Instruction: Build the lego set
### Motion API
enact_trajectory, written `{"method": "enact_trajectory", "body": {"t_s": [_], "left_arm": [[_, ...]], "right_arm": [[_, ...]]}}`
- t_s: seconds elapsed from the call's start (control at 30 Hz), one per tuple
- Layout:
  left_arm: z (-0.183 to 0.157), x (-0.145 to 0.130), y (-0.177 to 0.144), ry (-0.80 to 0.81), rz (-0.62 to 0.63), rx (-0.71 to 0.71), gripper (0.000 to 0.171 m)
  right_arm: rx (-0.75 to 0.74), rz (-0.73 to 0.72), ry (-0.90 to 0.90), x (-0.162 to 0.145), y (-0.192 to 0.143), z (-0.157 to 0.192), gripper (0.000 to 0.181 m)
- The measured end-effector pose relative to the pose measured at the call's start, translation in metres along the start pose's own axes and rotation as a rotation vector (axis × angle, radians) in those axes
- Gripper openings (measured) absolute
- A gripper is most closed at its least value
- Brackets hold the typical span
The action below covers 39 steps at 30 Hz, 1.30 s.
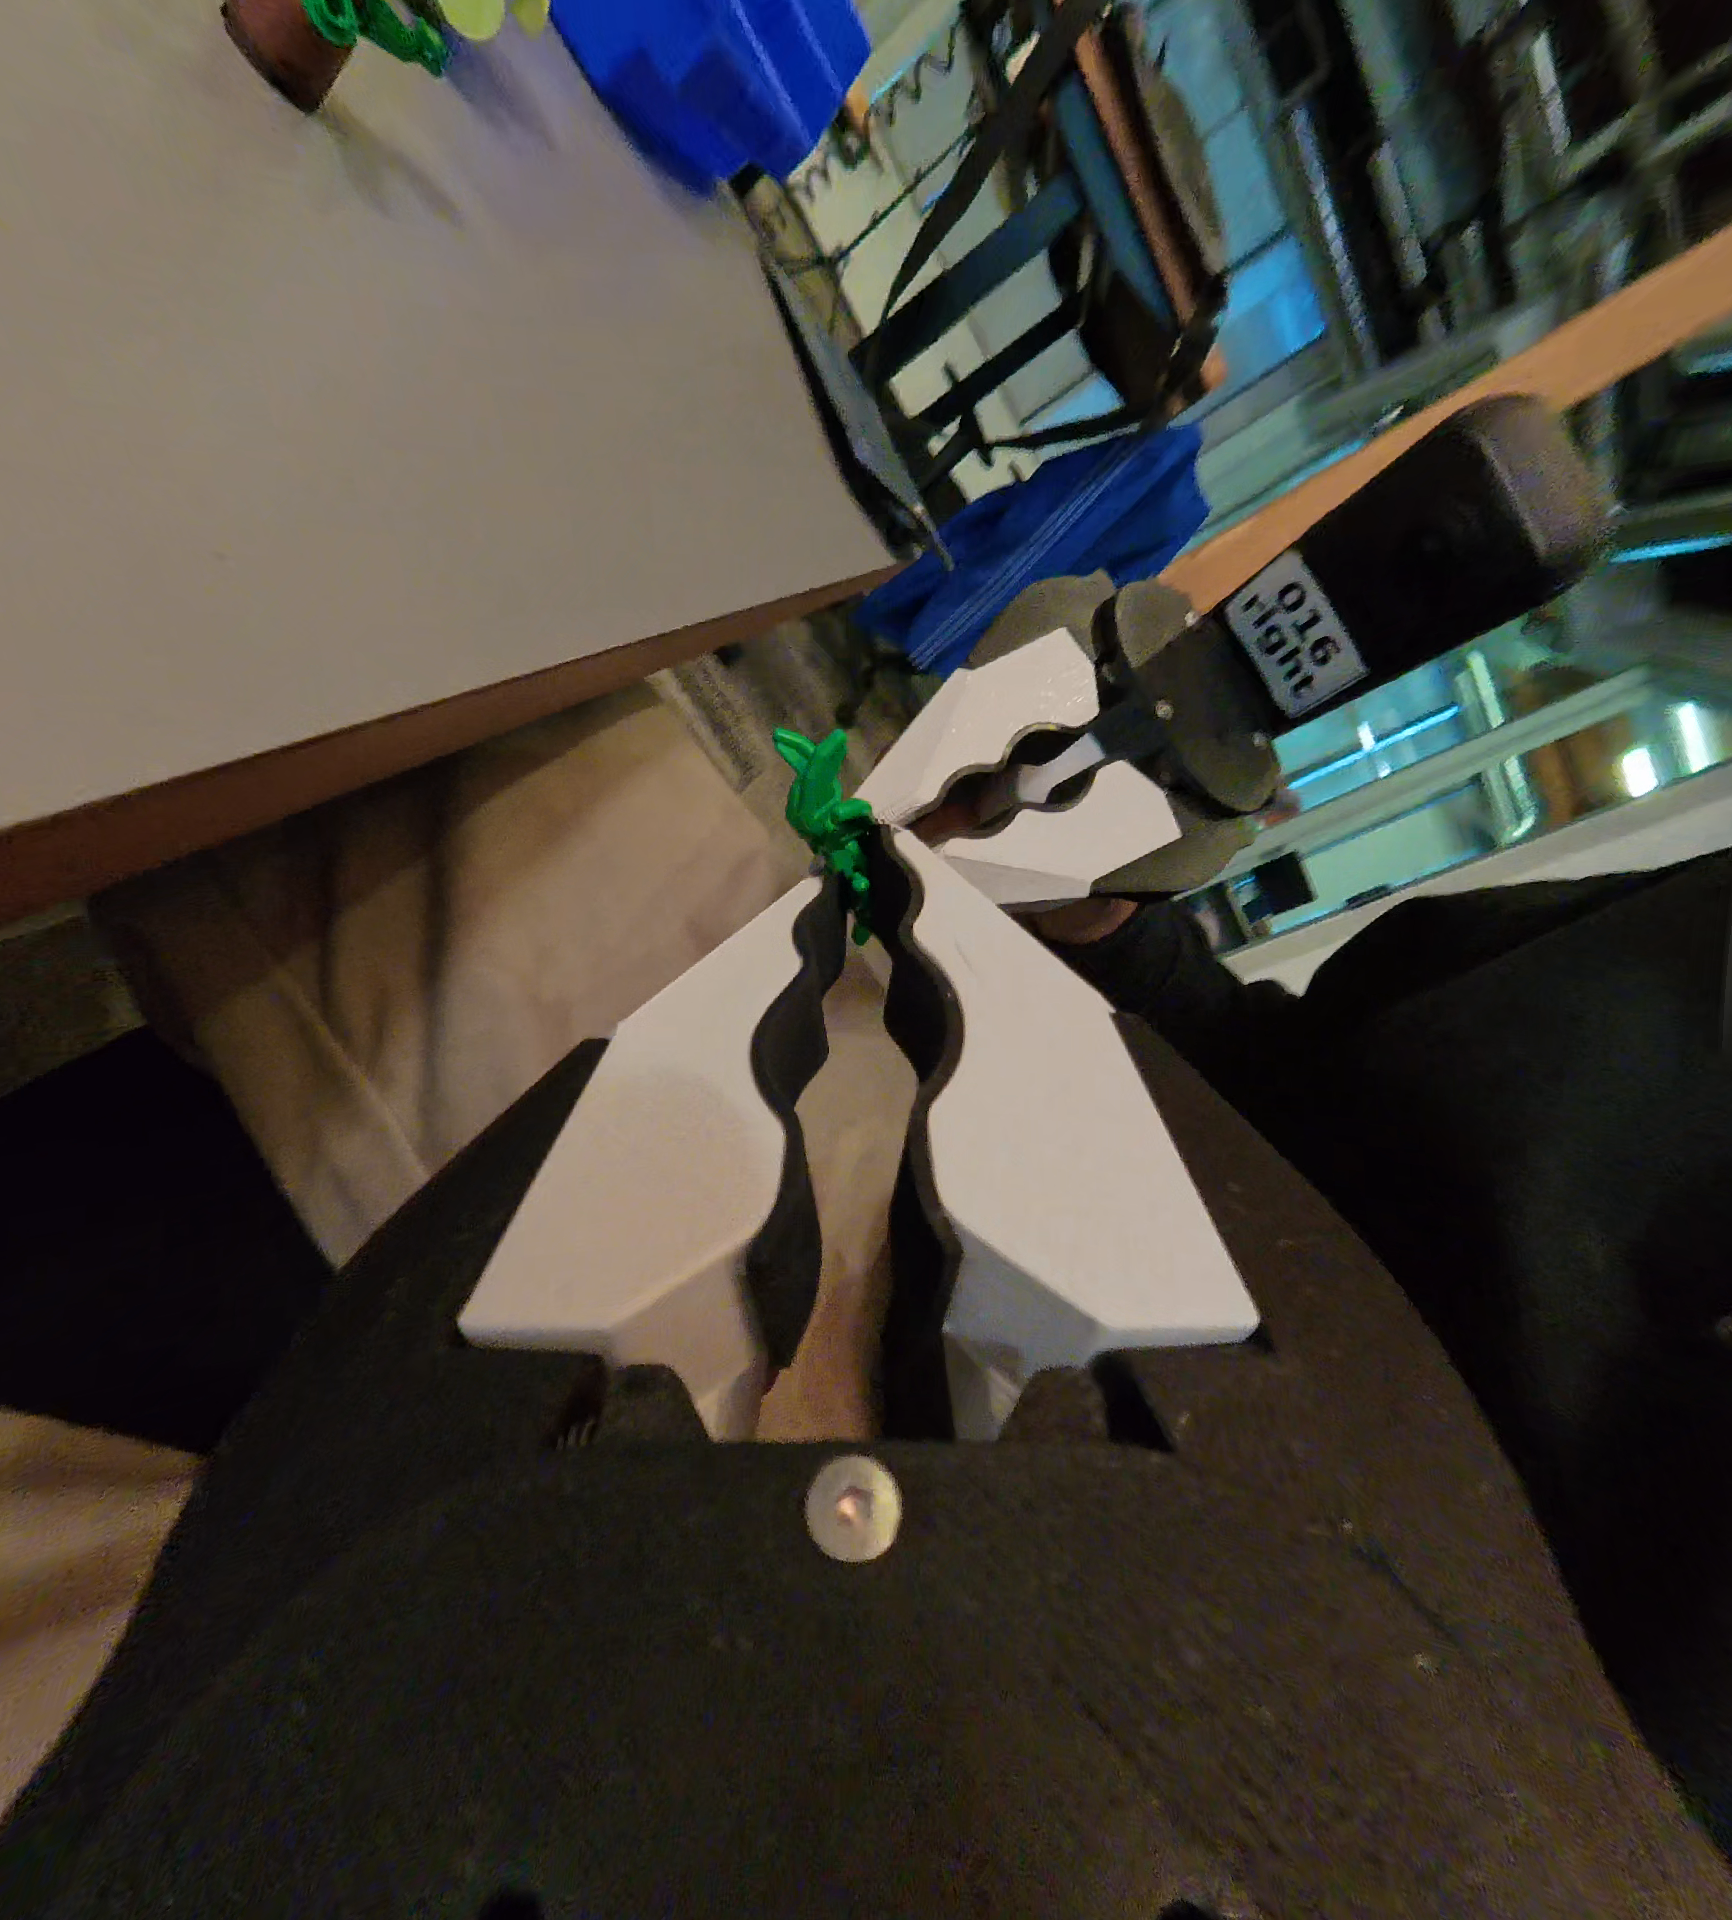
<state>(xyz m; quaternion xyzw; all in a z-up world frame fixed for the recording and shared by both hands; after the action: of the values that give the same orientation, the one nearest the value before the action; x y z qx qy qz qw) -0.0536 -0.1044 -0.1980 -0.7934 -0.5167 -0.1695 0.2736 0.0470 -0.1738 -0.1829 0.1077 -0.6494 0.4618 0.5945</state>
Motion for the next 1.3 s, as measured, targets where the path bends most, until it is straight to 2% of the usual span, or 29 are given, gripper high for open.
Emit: {"method": "enact_trajectory", "body": {"t_s": [0.07, 0.4, 0.8, 1.0, 1.3], "left_arm": [[-0.001, -0.001, -0.001, 0.014, 0.01, 0.015, 0.008], [0.008, -0.014, -0.004, -0.113, 0.02, -0.033, 0.008], [0.007, -0.027, -0.012, -0.071, 0.111, -0.024, 0.009], [0.01, -0.035, -0.016, -0.146, 0.104, -0.084, 0.009], [0.01, -0.044, -0.017, -0.13, 0.124, -0.073, 0.009]], "right_arm": [[0.006, 0.005, -0.004, -0.001, 0.001, 0.001, 0.001], [0.103, -0.031, 0.071, -0.011, 0.01, 0.002, 0.001], [0.214, -0.022, 0.121, -0.016, 0.02, 0.009, 0.0], [0.248, -0.028, 0.101, -0.019, 0.023, 0.015, 0.0], [0.282, -0.011, 0.1, -0.023, 0.029, 0.02, 0.0]]}}
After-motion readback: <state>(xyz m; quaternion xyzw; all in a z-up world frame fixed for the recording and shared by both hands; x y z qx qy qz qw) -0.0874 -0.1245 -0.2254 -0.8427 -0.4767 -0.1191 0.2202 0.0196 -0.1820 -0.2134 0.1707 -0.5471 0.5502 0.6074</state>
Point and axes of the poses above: each gripper's, where its closed fingertips meet, y out along the fingers, x out of its top, z = x × y across the jaws, the point moved 7 cm from there along -y, back along the fingers, and after that the axes turned 9 degrees about x, right-handed, at the moved point
